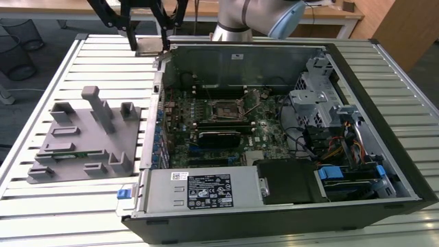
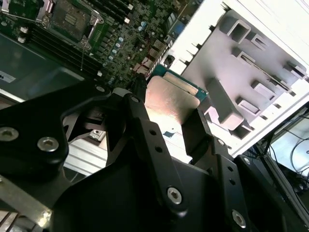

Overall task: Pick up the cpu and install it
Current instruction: 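Pick up the cpu and move it towards the insertion slot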

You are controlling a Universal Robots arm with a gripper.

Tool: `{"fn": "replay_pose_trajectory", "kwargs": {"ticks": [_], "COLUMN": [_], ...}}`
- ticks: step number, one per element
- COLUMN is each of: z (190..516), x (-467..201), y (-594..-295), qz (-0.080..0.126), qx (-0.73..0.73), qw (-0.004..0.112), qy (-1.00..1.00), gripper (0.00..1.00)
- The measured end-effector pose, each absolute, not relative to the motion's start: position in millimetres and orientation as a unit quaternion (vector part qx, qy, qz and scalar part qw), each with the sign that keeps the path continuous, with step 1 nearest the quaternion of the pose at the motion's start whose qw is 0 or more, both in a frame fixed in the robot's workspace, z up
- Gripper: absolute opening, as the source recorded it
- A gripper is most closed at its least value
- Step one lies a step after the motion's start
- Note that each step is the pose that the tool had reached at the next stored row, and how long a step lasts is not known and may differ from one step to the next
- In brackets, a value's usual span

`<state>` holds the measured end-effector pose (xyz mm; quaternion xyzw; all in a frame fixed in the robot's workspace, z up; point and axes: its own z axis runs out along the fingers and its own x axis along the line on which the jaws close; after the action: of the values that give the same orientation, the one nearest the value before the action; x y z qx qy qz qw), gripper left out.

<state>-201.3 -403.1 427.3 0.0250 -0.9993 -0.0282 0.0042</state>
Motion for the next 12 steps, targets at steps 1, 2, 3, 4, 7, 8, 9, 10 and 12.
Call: {"fn": "replay_pose_trajectory", "kwargs": {"ticks": [1, 2, 3, 4, 7, 8, 9, 10, 12], "z": [426.8, 426.4, 425.9, 425.6, 424.7, 424.5, 424.2, 423.9, 423.0], "x": [-199.2, -197.0, -194.9, -193.0, -186.2, -183.9, -181.9, -179.5, -175.4], "y": [-402.8, -402.4, -402.1, -401.8, -401.3, -401.2, -401.0, -400.8, -399.6], "qz": [-0.028, -0.028, -0.028, -0.028, -0.028, -0.028, -0.028, -0.028, -0.028], "qx": [0.025, 0.025, 0.025, 0.025, 0.025, 0.025, 0.025, 0.025, 0.025], "qw": [0.004, 0.004, 0.004, 0.004, 0.004, 0.004, 0.004, 0.004, 0.004], "qy": [-0.999, -0.999, -0.999, -0.999, -0.999, -0.999, -0.999, -0.999, -0.999], "gripper": [0.54, 0.54, 0.54, 0.54, 0.54, 0.54, 0.54, 0.54, 0.54]}}
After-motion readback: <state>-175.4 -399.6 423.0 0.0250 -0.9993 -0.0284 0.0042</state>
